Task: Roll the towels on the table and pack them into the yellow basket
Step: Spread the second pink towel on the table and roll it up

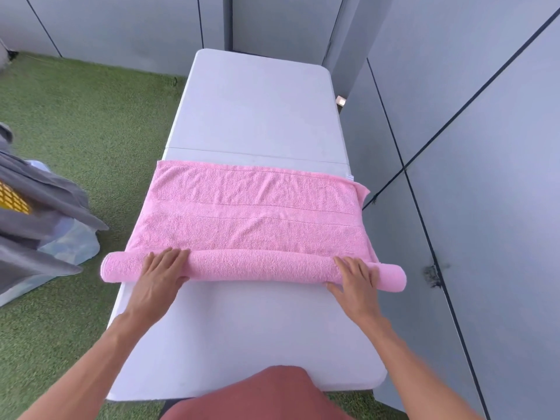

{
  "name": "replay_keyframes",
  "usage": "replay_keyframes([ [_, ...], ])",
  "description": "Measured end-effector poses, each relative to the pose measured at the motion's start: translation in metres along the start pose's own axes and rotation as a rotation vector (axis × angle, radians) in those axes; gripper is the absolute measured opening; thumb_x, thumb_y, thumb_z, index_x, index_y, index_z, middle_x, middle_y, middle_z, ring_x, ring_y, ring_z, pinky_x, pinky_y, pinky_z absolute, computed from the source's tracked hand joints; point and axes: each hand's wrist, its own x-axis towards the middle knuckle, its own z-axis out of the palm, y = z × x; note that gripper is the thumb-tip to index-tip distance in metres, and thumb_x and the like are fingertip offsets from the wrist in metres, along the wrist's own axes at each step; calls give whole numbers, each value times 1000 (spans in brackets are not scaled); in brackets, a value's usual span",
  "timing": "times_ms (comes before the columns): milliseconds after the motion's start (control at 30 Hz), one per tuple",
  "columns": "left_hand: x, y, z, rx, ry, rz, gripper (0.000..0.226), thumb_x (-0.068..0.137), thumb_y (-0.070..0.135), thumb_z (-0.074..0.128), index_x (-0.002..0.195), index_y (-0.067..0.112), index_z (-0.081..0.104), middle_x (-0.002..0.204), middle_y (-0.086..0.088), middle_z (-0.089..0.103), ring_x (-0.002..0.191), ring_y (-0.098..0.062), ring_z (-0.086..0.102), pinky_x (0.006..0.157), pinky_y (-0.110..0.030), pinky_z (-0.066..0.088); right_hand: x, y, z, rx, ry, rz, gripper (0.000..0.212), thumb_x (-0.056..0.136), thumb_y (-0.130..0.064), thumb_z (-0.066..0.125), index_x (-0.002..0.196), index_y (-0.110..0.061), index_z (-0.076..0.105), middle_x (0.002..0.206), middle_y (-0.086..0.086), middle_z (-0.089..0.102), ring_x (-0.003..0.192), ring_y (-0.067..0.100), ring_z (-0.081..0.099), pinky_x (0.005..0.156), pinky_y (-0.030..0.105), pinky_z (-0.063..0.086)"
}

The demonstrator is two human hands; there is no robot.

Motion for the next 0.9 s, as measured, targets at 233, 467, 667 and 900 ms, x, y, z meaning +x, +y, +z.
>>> replay_keyframes([
  [233,8,-11,-22,-54,-273,-36,44,87,25,68,129,16,58,118,-2,62,110,-27,56,99,-38,38,-5,13,-24,87,-245,-52,59,86,-59,56,134,-25,50,126,-8,53,123,18,46,105,38,28],
  [467,18,-17,-43,-215,-277,-116,46,83,22,73,127,16,60,123,-4,61,113,-25,58,98,-38,42,2,22,-44,651,-340,188,67,69,-54,77,127,-26,58,124,-10,58,118,6,52,101,29,40],
  [667,-20,-4,-2,-41,-14,46,60,80,16,74,135,4,51,137,-16,52,129,-37,47,106,-55,38,-21,1,-15,116,-29,-19,65,85,-65,47,141,-33,42,145,-9,41,140,19,30,114,52,15],
  [900,17,-6,-10,-26,-89,26,51,73,16,80,120,5,62,110,-11,64,103,-38,59,94,-50,44,3,-9,-11,19,-96,13,60,87,-51,59,139,-24,44,134,-7,50,131,20,37,108,56,22],
])
